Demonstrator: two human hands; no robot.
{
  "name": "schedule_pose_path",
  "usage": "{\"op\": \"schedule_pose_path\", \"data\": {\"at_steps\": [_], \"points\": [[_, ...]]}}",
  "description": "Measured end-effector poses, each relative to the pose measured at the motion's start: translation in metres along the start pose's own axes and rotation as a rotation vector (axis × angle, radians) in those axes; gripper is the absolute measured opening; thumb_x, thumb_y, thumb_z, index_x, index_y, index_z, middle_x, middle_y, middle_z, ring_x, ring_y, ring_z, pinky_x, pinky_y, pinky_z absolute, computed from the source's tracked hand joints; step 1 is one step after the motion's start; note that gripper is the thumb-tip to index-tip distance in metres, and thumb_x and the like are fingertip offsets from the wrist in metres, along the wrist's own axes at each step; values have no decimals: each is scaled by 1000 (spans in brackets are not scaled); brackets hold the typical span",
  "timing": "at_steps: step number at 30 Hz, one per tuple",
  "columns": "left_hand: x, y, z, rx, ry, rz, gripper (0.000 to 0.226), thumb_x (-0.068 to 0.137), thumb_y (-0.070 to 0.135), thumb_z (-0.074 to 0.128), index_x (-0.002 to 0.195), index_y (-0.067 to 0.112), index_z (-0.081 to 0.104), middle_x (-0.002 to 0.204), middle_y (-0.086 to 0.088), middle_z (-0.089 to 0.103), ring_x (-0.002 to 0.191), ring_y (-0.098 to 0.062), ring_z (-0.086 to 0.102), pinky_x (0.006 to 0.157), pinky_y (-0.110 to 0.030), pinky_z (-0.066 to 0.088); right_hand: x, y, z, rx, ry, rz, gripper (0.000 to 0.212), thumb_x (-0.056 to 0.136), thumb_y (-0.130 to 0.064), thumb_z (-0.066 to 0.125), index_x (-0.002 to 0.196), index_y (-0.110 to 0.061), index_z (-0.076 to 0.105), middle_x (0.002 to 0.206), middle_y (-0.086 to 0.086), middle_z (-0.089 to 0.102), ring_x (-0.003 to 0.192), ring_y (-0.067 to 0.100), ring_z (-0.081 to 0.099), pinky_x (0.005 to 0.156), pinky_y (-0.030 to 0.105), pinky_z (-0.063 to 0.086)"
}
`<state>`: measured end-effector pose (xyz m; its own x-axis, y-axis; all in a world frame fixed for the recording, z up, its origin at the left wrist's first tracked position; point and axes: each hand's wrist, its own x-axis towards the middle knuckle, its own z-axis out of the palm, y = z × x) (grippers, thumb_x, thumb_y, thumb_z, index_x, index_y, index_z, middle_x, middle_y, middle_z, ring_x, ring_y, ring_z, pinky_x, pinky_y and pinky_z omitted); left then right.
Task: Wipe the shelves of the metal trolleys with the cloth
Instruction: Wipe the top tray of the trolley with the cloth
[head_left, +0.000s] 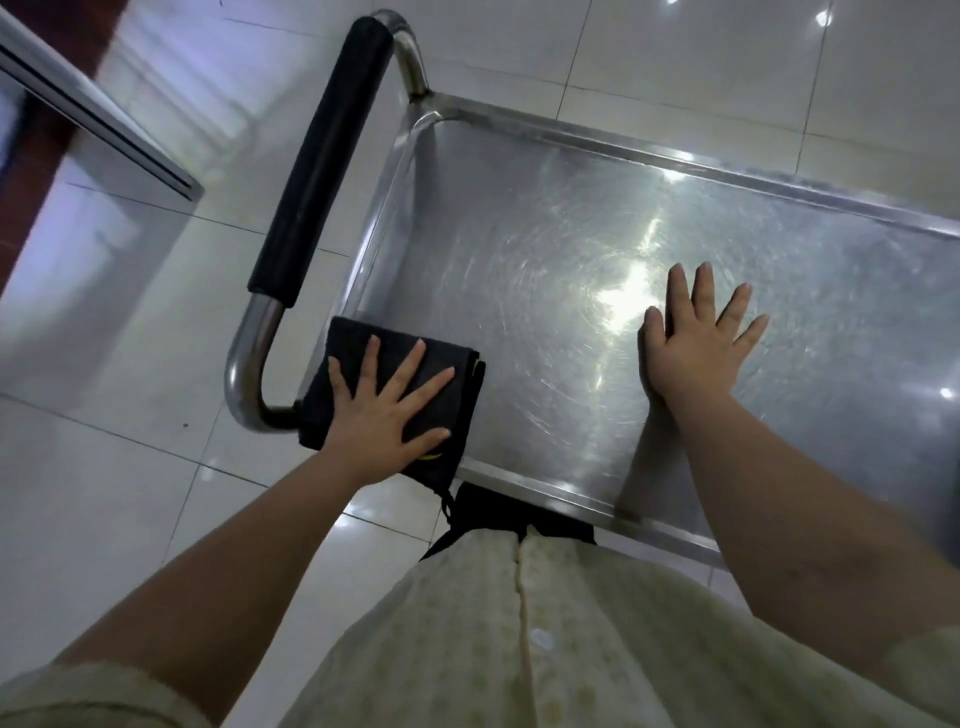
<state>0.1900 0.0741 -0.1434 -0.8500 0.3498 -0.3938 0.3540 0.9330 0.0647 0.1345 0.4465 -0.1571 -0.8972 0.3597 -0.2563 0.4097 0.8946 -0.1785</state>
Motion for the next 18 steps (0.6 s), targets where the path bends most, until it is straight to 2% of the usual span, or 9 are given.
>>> {"op": "schedule_pose_path", "data": {"at_steps": [3,6,11,18], "points": [[5,1,-1,-20,4,8,73,80,86,0,144,58,-20,159,13,-27,144,-38,-30,106,-75,-12,0,1,1,-37,4,-5,58,100,-51,20,155,-41,7,165,-9,-1,150,36,-12,116,63,-8],[32,2,-11,-8,24,23,72,79,86,0,143,60,-20,160,14,-21,145,-39,-26,106,-75,-11,2,2,1,-64,-4,-11,57,102,-50,18,156,-40,5,165,-8,-3,149,37,-13,116,63,-9],[114,23,-45,42,52,2,72,78,84,1,142,60,-22,162,14,-19,146,-40,-23,106,-76,-7,2,2,2,-64,-5,-8,57,102,-49,20,156,-39,4,165,-7,-3,149,38,-13,116,63,-9],[231,77,-92,-44,41,-56,73,83,84,10,148,57,-12,163,12,-19,145,-42,-22,105,-78,-9,2,3,3,-59,-12,-14,58,101,-50,16,156,-40,1,165,-8,-6,149,36,-15,115,63,-10]]}}
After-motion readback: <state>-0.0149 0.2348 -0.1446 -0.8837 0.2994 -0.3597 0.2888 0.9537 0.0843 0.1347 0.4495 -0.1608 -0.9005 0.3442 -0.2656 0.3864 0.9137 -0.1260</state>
